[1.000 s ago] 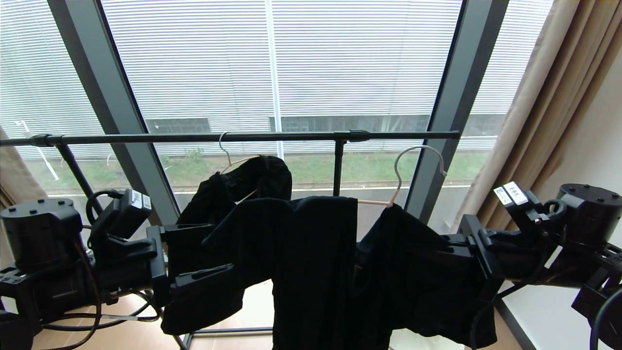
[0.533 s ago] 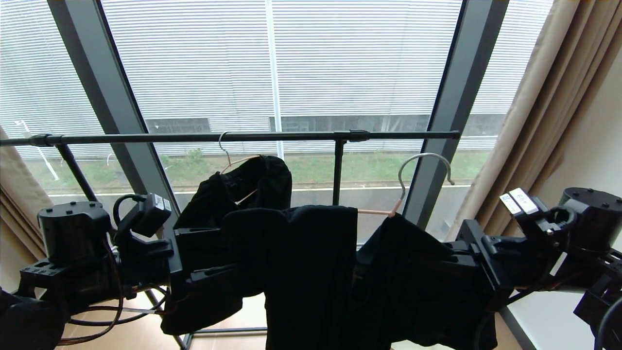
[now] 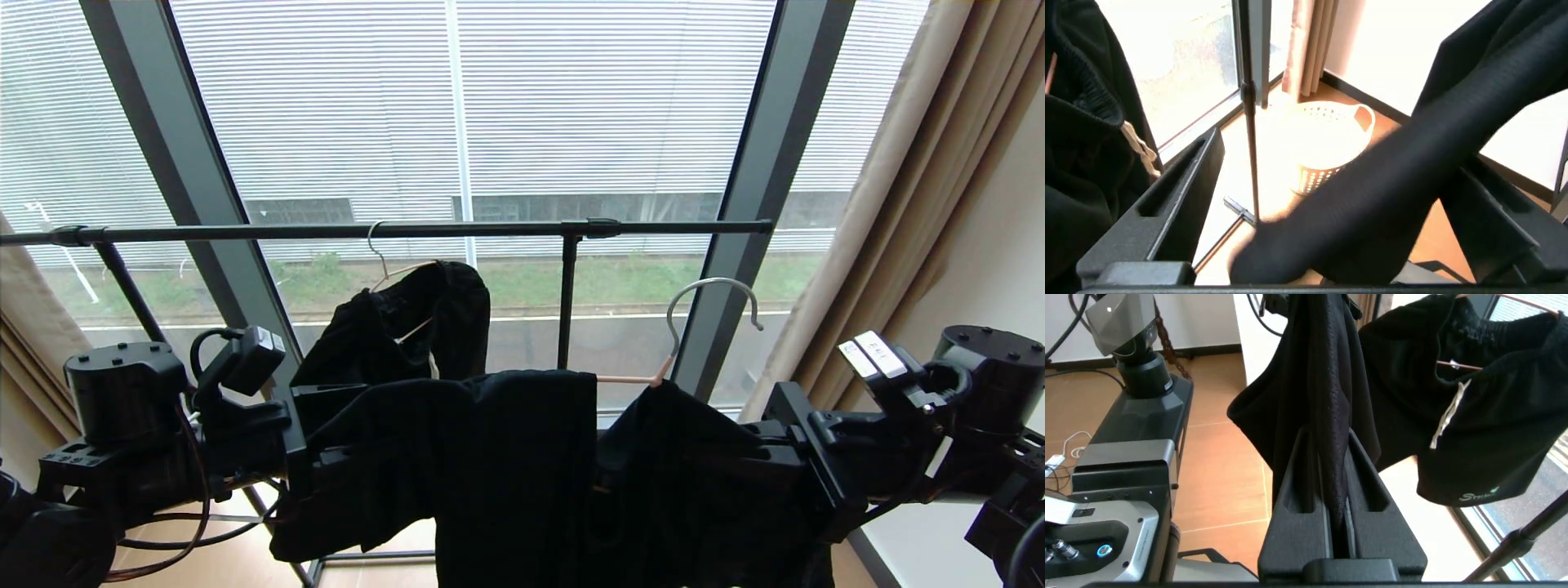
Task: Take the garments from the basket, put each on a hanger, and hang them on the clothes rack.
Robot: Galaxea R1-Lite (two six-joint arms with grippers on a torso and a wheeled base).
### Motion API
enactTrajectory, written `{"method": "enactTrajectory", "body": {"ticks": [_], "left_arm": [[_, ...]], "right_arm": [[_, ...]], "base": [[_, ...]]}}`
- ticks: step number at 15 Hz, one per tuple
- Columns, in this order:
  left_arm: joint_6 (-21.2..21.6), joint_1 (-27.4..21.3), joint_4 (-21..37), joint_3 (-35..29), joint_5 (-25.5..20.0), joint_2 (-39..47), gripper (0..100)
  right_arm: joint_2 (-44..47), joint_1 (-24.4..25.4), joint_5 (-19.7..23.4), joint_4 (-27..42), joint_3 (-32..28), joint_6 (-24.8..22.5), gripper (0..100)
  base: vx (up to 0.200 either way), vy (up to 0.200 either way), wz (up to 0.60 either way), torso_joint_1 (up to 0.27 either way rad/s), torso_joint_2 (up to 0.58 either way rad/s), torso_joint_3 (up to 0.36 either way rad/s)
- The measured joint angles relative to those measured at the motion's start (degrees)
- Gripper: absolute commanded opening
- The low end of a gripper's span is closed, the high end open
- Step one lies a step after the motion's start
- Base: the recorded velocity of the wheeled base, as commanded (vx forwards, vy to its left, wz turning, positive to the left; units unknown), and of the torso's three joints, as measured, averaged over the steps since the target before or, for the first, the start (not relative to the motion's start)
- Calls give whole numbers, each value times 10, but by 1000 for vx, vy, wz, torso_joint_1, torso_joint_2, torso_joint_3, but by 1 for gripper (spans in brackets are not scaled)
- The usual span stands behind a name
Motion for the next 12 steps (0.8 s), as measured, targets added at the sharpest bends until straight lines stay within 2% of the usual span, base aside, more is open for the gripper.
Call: {"method": "enactTrajectory", "body": {"ticks": [5, 12], "left_arm": [[0, 2, -4, 0, 0, 1, 0], [-1, 32, -18, -5, 0, 1, 0]], "right_arm": [[2, -2, 0, 0, -5, 0, 0], [4, -31, 0, 0, -21, 3, 0]], "base": [[0, 0, 0, 0, 0, 0], [0, 0, 0, 0, 0, 0]]}}
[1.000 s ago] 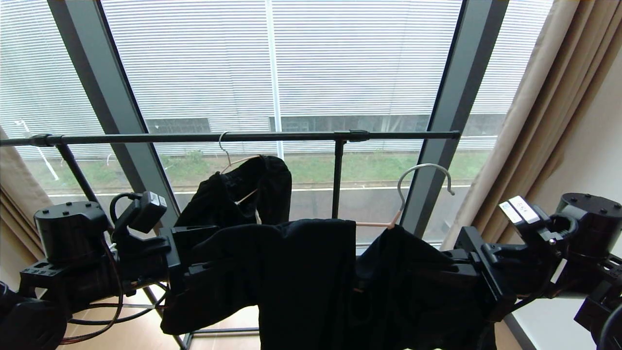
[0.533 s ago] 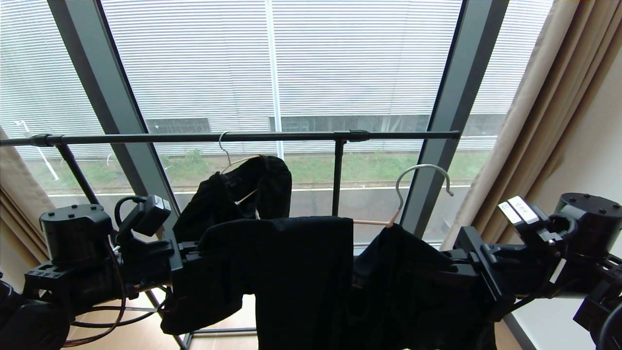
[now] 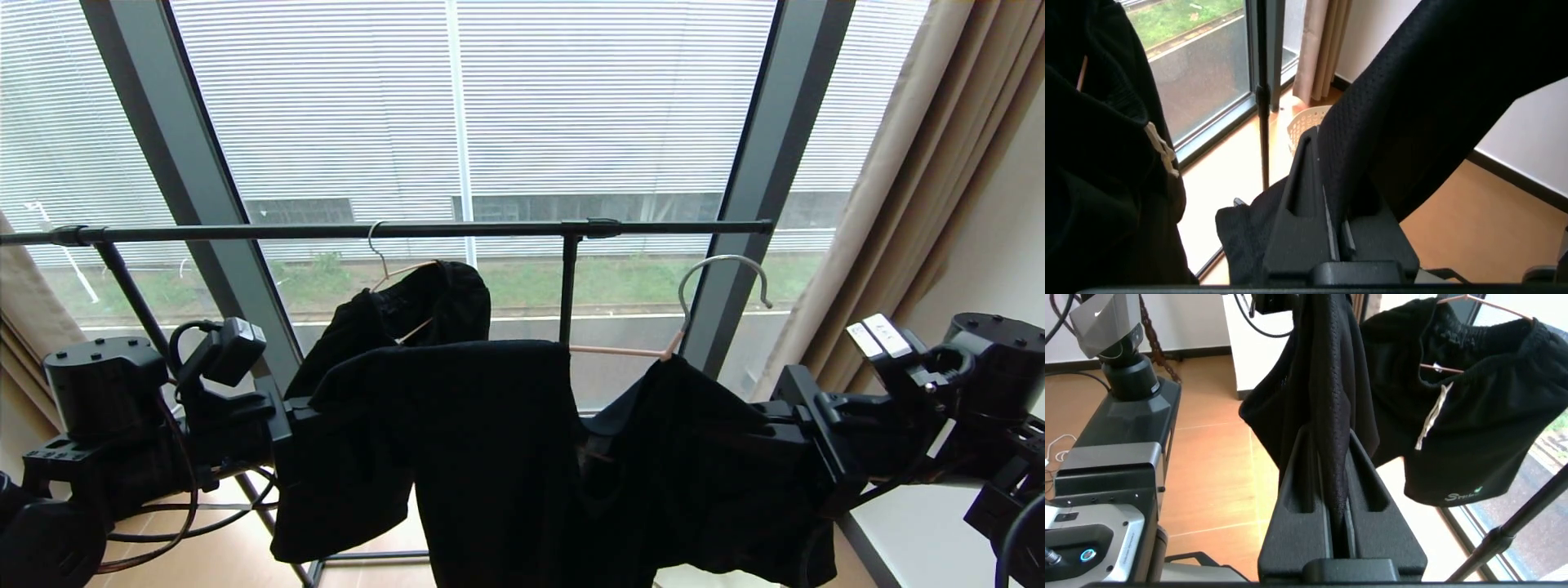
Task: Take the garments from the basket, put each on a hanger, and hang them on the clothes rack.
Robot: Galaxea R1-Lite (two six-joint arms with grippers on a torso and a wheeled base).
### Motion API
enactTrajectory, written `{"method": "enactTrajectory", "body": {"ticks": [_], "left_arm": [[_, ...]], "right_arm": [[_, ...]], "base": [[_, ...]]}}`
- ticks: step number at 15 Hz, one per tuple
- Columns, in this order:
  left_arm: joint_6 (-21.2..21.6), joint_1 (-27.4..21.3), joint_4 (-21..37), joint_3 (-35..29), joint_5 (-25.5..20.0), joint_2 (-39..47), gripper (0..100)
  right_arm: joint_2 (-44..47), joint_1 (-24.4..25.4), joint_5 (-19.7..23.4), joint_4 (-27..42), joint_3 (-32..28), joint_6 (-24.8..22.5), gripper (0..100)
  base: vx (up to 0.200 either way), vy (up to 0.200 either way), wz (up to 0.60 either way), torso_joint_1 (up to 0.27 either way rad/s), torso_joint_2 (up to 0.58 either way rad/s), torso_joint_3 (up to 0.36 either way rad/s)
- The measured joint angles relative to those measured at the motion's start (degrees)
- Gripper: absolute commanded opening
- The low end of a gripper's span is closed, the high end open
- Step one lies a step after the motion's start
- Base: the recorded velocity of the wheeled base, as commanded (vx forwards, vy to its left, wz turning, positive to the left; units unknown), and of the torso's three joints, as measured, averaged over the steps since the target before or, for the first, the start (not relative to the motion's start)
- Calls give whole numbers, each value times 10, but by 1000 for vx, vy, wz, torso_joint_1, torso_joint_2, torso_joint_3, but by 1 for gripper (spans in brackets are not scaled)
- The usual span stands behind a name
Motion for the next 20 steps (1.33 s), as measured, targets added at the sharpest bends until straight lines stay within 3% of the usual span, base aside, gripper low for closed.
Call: {"method": "enactTrajectory", "body": {"ticks": [20], "left_arm": [[1, 15, 0, -4, -1, 5, 0]], "right_arm": [[1, -27, 10, 1, -9, 1, 0]], "base": [[0, 0, 0, 0, 0, 0]]}}
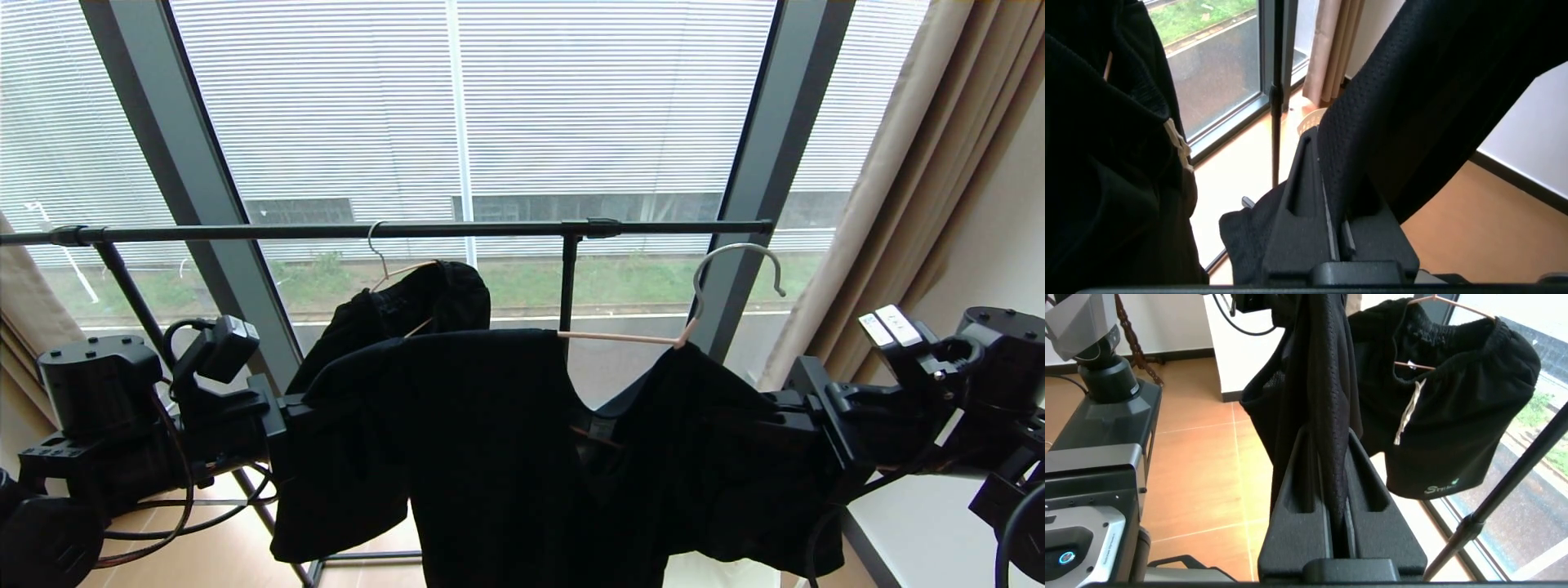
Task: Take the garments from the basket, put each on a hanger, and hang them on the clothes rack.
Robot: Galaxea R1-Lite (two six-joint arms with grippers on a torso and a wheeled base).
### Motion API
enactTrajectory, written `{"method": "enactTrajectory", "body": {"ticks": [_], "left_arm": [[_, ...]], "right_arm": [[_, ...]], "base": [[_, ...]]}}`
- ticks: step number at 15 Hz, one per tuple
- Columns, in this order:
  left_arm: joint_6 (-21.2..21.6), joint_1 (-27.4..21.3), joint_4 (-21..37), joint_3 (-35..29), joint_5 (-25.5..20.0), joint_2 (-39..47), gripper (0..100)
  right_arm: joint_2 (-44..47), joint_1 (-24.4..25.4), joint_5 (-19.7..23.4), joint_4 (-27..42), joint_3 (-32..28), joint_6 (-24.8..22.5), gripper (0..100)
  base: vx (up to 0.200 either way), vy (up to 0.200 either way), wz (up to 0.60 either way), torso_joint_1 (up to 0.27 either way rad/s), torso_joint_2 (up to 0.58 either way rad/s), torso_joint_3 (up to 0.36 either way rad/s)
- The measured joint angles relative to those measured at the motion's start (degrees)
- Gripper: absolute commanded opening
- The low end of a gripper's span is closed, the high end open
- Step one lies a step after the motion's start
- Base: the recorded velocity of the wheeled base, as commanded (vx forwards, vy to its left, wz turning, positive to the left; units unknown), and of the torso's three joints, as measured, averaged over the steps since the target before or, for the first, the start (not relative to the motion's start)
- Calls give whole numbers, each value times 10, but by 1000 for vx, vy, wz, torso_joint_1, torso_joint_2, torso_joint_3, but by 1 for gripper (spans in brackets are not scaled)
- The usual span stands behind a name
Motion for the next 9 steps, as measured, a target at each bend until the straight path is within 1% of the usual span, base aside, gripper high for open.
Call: {"method": "enactTrajectory", "body": {"ticks": [5, 6, 9], "left_arm": [[-2, 0, 0, 0, 0, 0, 0], [-2, 0, 0, 0, 0, 0, 100], [-1, 2, 0, 1, -4, 0, 100]], "right_arm": [[0, -1, 0, 0, -1, 0, 0], [0, -2, 0, 0, -2, 0, 0], [2, -9, 0, 0, -5, 0, 0]], "base": [[0, 0, 0, 0, 0, 0], [0, 0, 0, 0, 0, 0], [0, 0, 0, 0, 0, 0]]}}
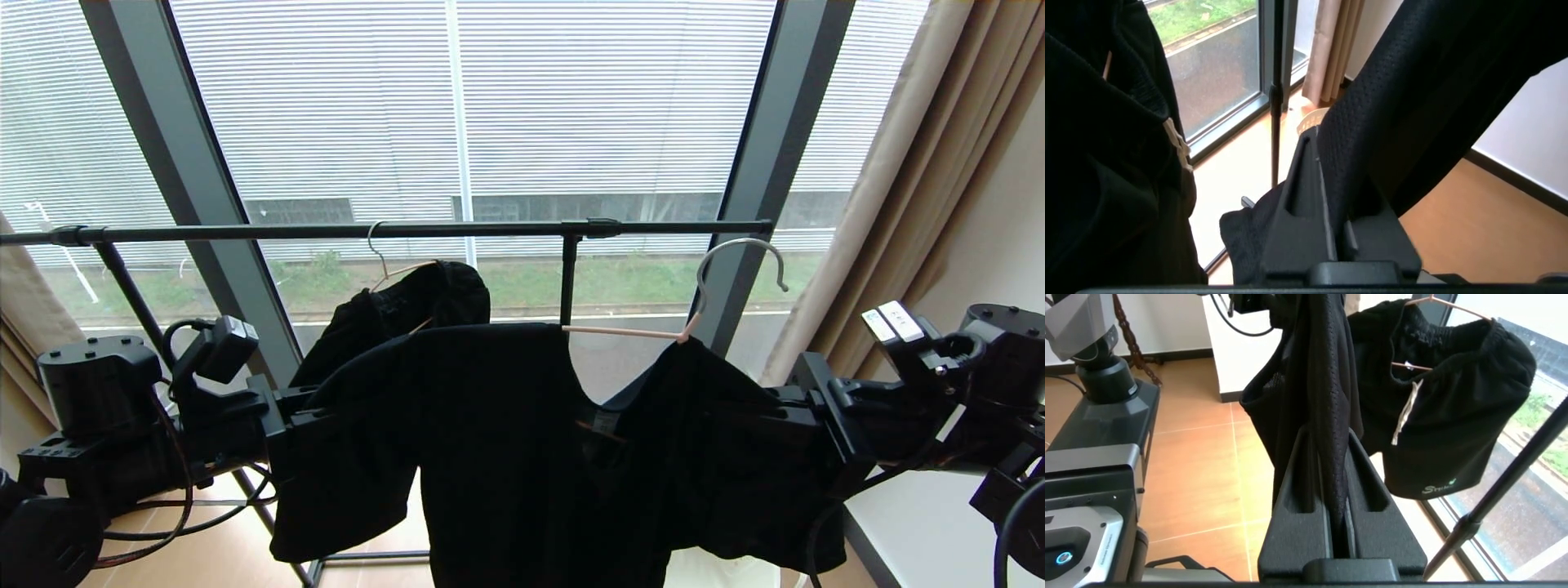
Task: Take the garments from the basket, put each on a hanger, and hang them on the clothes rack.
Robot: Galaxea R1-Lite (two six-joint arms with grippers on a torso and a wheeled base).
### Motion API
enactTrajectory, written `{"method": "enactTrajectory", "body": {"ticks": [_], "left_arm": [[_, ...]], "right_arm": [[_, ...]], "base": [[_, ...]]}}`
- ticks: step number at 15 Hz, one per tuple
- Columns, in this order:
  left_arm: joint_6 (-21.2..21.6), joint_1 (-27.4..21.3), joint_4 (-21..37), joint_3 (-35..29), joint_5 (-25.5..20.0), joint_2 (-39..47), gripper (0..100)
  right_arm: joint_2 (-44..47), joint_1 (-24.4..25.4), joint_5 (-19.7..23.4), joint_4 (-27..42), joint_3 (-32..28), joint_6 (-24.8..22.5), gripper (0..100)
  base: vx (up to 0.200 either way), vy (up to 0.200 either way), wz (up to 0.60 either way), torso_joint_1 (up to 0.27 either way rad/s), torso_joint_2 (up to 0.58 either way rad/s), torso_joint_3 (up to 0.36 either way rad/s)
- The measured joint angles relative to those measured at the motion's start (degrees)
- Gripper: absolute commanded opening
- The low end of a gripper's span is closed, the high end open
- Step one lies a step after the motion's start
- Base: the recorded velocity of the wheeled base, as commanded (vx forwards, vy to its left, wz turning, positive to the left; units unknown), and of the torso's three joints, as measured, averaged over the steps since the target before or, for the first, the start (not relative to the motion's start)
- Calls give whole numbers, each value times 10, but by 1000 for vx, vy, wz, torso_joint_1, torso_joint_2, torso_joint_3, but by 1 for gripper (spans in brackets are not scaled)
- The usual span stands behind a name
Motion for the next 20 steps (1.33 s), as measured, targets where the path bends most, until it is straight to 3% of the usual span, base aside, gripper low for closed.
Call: {"method": "enactTrajectory", "body": {"ticks": [4, 7, 10, 13, 14, 16, 20], "left_arm": [[2, 17, -1, 5, -63, -2, 100], [-3, 22, -1, 7, -67, -6, 100], [-77, 10, 3, 3, -61, -44, 100], [-108, -16, 40, -15, -57, -107, 100], [-109, -22, 74, -37, -56, -120, 100], [-82, -35, 217, -106, -54, -143, 100], [106, -83, 577, -286, -7, -168, 100]], "right_arm": [[16, -19, 0, 0, -12, 0, 0], [32, -15, -1, 0, -10, -3, 0], [54, 24, -1, -1, 0, -6, 0], [72, 59, -2, -1, 11, -14, 0], [77, 65, -2, -1, 13, -22, 0], [84, 71, -2, -1, 14, -26, 0], [86, 85, -2, -1, 20, -27, 0]], "base": [[0, 0, 0, 0, 0, 0], [0, 0, 0, 0, 0, 0], [0, 0, 0, 0, 0, 0], [0, 0, 0, 0, 0, 0], [0, 0, 0, 0, 0, 0], [0, 0, 0, 0, 0, 0], [0, 0, 0, 0, 0, 0]]}}
